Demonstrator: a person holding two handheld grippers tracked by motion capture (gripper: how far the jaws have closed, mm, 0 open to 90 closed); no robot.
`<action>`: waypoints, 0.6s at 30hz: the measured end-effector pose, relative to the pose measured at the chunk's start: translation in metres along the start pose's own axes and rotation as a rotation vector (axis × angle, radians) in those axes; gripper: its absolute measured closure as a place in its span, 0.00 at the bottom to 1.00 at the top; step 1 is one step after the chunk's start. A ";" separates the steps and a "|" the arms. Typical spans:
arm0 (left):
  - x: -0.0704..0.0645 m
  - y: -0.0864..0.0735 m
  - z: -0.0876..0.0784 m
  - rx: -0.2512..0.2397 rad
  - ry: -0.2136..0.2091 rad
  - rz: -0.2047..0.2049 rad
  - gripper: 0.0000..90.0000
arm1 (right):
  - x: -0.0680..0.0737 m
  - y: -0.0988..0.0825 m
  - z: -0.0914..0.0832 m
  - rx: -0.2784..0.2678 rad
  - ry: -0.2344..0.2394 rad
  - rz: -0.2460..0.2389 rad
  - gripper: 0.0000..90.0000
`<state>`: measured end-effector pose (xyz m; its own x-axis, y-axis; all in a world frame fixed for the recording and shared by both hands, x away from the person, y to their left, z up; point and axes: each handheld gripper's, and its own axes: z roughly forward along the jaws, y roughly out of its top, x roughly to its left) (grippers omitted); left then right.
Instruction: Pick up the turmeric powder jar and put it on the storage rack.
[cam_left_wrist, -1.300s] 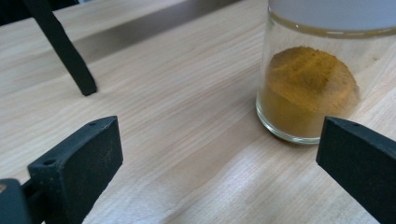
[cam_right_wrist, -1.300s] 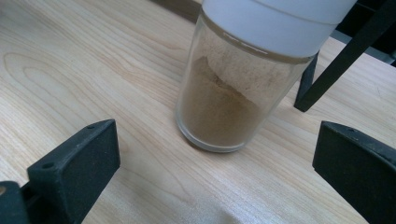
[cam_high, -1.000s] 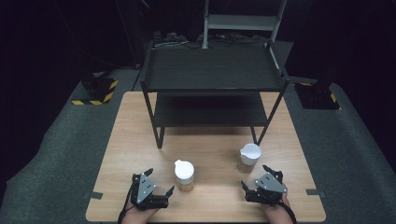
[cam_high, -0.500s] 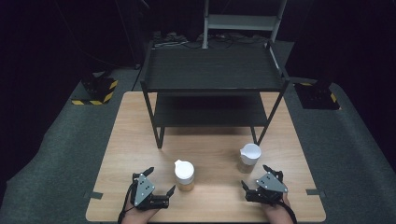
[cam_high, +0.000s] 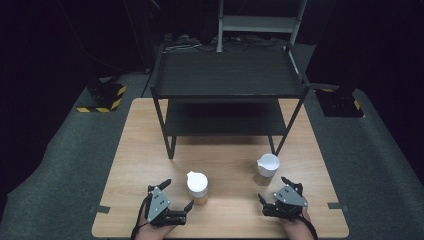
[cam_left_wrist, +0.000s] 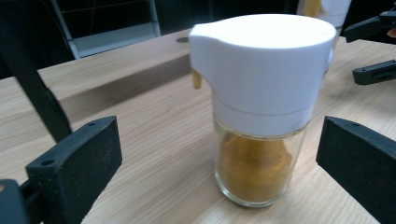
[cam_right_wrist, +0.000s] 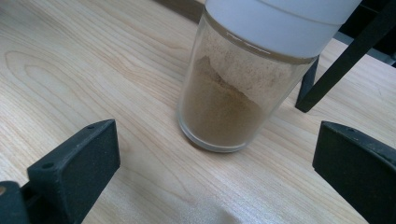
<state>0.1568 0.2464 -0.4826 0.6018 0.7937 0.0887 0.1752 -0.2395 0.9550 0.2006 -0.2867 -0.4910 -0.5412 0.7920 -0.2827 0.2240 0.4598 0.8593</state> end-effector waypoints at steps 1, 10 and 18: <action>0.000 0.000 0.001 0.001 -0.003 -0.002 0.01 | 0.000 0.000 0.000 0.000 0.000 0.000 0.00; -0.005 0.003 0.009 0.006 -0.030 -0.010 0.01 | 0.001 0.000 0.000 -0.002 -0.002 -0.003 0.00; -0.008 0.002 0.017 -0.013 -0.047 -0.015 0.01 | 0.000 -0.001 -0.001 -0.006 -0.003 0.001 0.00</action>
<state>0.1653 0.2304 -0.4862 0.6348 0.7703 0.0609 0.1748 -0.2200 0.9597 0.1995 -0.2872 -0.4918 -0.5387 0.7935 -0.2831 0.2194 0.4566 0.8622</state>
